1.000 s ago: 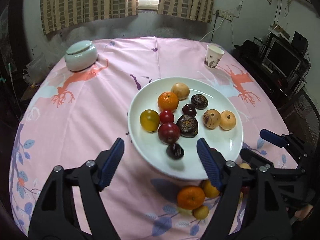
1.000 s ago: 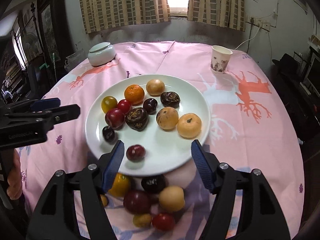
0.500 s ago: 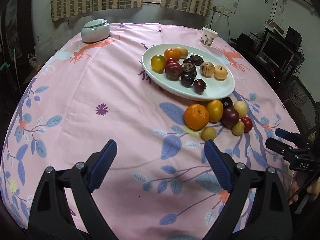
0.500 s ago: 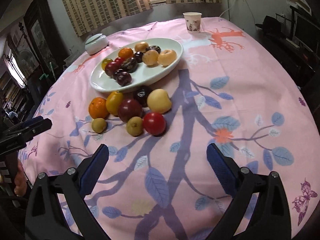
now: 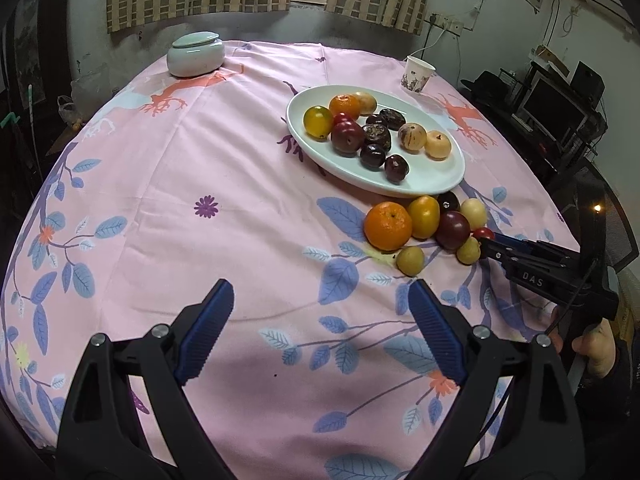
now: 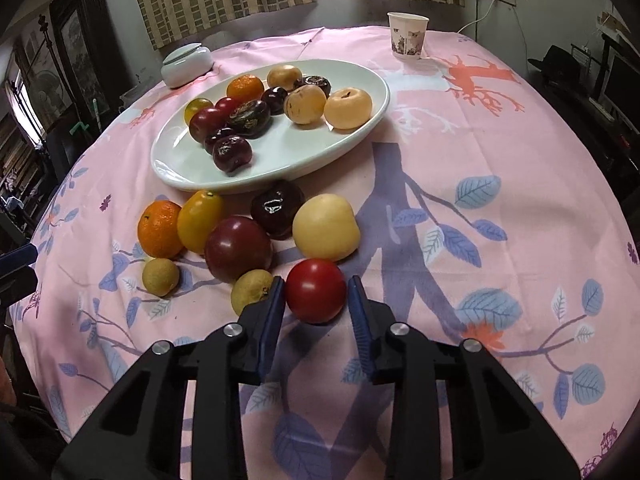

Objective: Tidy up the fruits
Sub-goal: 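Grasp the red tomato with the right tool while the left tool grasps a small green-brown fruit, then place the tomato and small fruit on the plate with both tools, then grasp the orange with the left tool while the right tool grasps a small yellow fruit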

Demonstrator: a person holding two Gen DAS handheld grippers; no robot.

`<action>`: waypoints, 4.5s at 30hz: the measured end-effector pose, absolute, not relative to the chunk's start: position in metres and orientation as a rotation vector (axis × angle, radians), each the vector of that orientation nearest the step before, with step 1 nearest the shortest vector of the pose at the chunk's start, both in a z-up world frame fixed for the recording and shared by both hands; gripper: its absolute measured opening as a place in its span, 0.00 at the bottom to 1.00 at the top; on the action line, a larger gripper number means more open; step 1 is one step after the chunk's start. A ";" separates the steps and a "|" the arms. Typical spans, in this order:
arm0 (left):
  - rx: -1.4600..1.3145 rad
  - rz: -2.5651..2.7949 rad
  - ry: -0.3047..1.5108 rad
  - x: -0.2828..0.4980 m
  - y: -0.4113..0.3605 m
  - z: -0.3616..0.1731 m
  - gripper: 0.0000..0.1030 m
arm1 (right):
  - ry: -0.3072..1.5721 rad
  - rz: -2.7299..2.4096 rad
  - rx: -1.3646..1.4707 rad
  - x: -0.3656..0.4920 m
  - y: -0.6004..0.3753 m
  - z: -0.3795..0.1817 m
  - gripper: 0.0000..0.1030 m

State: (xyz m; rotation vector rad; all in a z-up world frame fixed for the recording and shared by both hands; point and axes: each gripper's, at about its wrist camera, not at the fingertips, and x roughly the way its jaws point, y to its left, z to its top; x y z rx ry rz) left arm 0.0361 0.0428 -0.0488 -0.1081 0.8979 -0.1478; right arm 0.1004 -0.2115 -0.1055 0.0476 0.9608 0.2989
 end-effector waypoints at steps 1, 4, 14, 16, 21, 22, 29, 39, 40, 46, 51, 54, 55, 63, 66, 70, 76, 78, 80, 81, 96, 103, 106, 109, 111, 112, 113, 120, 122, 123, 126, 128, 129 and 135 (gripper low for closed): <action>-0.106 -0.153 0.901 0.038 0.040 -0.049 0.88 | 0.970 0.306 0.063 0.102 -0.212 -0.107 0.31; -0.084 -0.154 0.916 0.047 0.031 -0.052 0.88 | 0.971 0.314 0.092 0.094 -0.216 -0.102 0.30; -0.026 -0.231 1.008 0.077 -0.030 -0.086 0.87 | 0.982 0.329 0.241 0.053 -0.254 -0.091 0.30; -0.008 -0.227 1.030 0.084 -0.041 -0.094 0.82 | 0.985 0.326 0.270 0.050 -0.264 -0.093 0.30; 0.022 -0.191 1.066 0.100 -0.055 -0.110 0.73 | 0.959 0.347 0.292 0.047 -0.276 -0.094 0.30; 0.025 -0.183 1.056 0.101 -0.056 -0.109 0.72 | 0.959 0.355 0.292 0.046 -0.276 -0.094 0.30; -0.002 -0.166 1.031 0.101 -0.051 -0.104 0.24 | 0.969 0.399 0.290 0.045 -0.272 -0.093 0.30; -0.028 -0.213 0.933 0.065 -0.029 -0.078 0.24 | 0.956 0.396 0.267 0.040 -0.247 -0.081 0.30; -0.036 -0.215 0.930 0.063 -0.025 -0.076 0.24 | 0.956 0.394 0.264 0.040 -0.244 -0.080 0.30; -0.083 -0.217 0.911 0.057 -0.001 -0.067 0.24 | 0.966 0.396 0.226 0.044 -0.225 -0.076 0.30; -0.126 -0.206 0.907 0.062 0.016 -0.063 0.24 | 0.970 0.430 0.201 0.049 -0.208 -0.069 0.30; -0.128 -0.214 0.890 0.067 0.020 -0.054 0.24 | 0.949 0.439 0.158 0.056 -0.196 -0.059 0.30; -0.123 -0.215 0.877 0.070 0.019 -0.049 0.24 | 0.939 0.444 0.145 0.059 -0.192 -0.055 0.30; -0.079 -0.229 0.855 0.125 0.001 -0.023 0.24 | 0.867 0.433 0.049 0.105 -0.169 -0.032 0.30; -0.078 -0.251 0.877 0.156 -0.006 -0.019 0.24 | 0.877 0.422 0.008 0.130 -0.163 -0.032 0.30; -0.075 -0.252 0.930 0.195 -0.017 -0.028 0.24 | 0.902 0.399 -0.017 0.163 -0.159 -0.040 0.30; -0.072 -0.252 0.991 0.222 -0.032 -0.049 0.25 | 0.926 0.356 -0.071 0.192 -0.154 -0.056 0.30; -0.070 -0.253 1.001 0.225 -0.034 -0.053 0.25 | 0.933 0.364 -0.065 0.195 -0.154 -0.058 0.30; -0.072 -0.251 1.007 0.228 -0.035 -0.055 0.25 | 0.936 0.367 -0.064 0.198 -0.154 -0.060 0.30; -0.074 -0.251 1.009 0.230 -0.035 -0.055 0.25 | 0.937 0.367 -0.063 0.199 -0.154 -0.061 0.30; -0.110 -0.234 0.973 0.232 -0.021 -0.039 0.64 | 0.844 0.303 -0.130 0.204 -0.154 -0.057 0.70; -0.076 -0.189 0.863 0.162 0.006 -0.004 0.84 | 0.814 0.265 -0.116 0.157 -0.181 -0.025 0.85; -0.059 -0.147 0.832 0.123 0.018 -0.009 0.86 | 0.800 0.244 -0.065 0.123 -0.202 -0.020 0.93; -0.065 -0.124 0.824 0.093 0.025 -0.023 0.87 | 0.819 0.233 0.007 0.091 -0.217 -0.027 0.94; -0.059 -0.124 0.847 0.081 0.024 -0.036 0.87 | 0.851 0.229 0.041 0.076 -0.222 -0.035 0.94; -0.059 -0.132 0.865 0.076 0.023 -0.043 0.87 | 0.868 0.229 0.046 0.071 -0.223 -0.039 0.94; -0.058 -0.146 0.884 0.073 0.021 -0.049 0.87 | 0.887 0.231 0.045 0.066 -0.222 -0.043 0.94; -0.044 -0.184 0.902 0.056 0.010 -0.057 0.87 | 0.927 0.257 0.042 0.055 -0.211 -0.063 0.94; -0.042 -0.186 0.901 0.053 0.009 -0.057 0.87 | 0.915 0.300 0.058 0.058 -0.205 -0.069 0.93; -0.044 -0.186 0.902 0.052 0.009 -0.057 0.87 | 0.919 0.312 0.061 0.061 -0.202 -0.072 0.85; -0.052 -0.183 0.905 0.049 0.013 -0.058 0.87 | 0.956 0.336 0.047 0.075 -0.191 -0.084 0.52; -0.059 -0.178 0.906 0.048 0.017 -0.058 0.87 | 0.988 0.331 0.040 0.083 -0.186 -0.092 0.47; -0.064 -0.176 0.907 0.048 0.018 -0.058 0.87 | 0.994 0.327 0.034 0.087 -0.183 -0.095 0.47; -0.060 -0.176 0.912 0.064 0.017 -0.057 0.87 | 1.004 0.325 -0.004 0.095 -0.174 -0.105 0.27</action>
